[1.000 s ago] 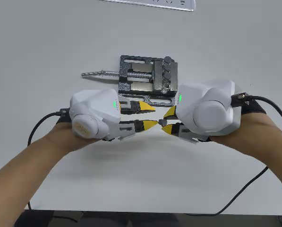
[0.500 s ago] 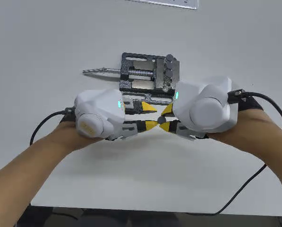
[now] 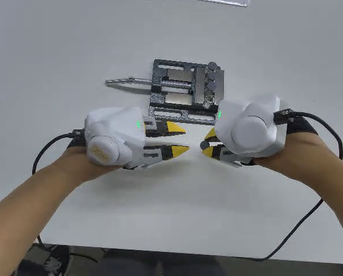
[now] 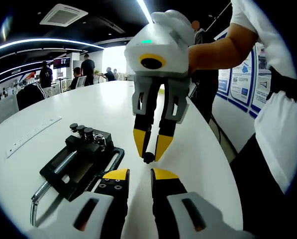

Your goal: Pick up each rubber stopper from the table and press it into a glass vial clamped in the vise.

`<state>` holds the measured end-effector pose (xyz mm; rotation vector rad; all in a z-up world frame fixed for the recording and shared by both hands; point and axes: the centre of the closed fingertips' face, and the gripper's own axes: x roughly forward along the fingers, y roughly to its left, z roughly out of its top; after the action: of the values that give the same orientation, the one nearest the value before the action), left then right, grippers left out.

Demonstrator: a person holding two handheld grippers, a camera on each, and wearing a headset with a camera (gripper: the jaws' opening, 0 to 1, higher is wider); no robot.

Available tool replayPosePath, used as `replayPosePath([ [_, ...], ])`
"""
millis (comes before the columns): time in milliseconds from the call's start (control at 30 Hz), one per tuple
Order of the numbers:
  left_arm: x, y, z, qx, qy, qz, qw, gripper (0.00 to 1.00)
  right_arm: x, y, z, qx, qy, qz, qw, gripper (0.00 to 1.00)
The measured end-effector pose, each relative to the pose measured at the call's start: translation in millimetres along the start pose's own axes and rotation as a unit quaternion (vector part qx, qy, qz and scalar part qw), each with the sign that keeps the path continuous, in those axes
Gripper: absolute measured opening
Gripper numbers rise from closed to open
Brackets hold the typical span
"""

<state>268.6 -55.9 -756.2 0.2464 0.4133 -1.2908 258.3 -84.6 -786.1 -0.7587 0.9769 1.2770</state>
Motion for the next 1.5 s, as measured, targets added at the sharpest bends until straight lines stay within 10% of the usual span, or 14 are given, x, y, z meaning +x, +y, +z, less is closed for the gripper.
replayPosePath([
  [1500, -9.3, -1.4, 0.1, -0.002, -0.006, 0.005, 1.0, 0.14, 12.2, -6.6, -13.8, -0.005, 0.02, -0.011, 0.9997, 0.15],
])
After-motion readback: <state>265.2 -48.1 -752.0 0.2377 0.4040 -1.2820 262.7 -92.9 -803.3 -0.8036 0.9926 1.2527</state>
